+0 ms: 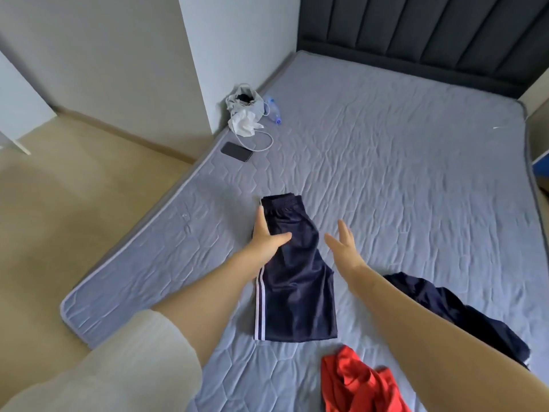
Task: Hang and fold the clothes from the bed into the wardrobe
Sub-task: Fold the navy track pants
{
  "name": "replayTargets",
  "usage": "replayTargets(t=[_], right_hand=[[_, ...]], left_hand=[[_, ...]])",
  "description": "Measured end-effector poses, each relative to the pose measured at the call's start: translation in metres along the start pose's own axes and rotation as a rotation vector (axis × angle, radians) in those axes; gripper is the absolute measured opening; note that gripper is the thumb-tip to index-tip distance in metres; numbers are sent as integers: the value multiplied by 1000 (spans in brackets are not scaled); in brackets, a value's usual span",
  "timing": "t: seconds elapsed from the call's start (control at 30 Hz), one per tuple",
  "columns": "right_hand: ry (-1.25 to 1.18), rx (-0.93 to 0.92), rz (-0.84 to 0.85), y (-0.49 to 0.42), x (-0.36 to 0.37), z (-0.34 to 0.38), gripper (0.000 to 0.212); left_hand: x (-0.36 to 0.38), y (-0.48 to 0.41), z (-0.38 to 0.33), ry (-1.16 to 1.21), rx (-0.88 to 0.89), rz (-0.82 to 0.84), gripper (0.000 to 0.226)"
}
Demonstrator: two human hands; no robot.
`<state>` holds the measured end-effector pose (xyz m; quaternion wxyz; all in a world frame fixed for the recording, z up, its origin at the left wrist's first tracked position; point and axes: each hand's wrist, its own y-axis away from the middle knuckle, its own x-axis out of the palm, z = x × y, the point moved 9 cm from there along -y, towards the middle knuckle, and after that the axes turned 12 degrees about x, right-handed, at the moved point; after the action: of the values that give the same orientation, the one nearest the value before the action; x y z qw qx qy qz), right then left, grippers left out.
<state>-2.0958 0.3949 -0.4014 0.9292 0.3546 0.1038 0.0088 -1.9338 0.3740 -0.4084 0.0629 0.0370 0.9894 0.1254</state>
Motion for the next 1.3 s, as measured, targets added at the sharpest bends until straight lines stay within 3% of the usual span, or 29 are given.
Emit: replayTargets(t=[0.17,0.3,0.5,0.63,0.77,0.93,1.0,1.13,1.3], right_hand=[[71,106,41,-39,16,-83,58],[258,162,54,-75,35,-152,61],[827,170,85,-123,62,-251,67],[1141,55,94,-151,74,-288,74],[1323,-11,104,-181,82,-316,88],[1353,-14,189,-211,84,-340,100],[1342,-57,137,-214,81,-339,96],[1228,-115,-5,-213,76,-318,60],[1147,31,-82,-198,63,-295,60]], left_hand=[[24,-3,84,-182,-75,201,80],[42,5,155,-463,-49,384,75],[59,18,261,-1063,38,628,81],[65,20,321,-1405,119,695,90],[71,6,362,-1443,152,678,96],[71,-12,395,-1369,176,674,94],[71,-14,396,-1383,233,626,78],[71,-19,391,-1377,232,615,58],[67,-16,368,-1213,96,699,45]])
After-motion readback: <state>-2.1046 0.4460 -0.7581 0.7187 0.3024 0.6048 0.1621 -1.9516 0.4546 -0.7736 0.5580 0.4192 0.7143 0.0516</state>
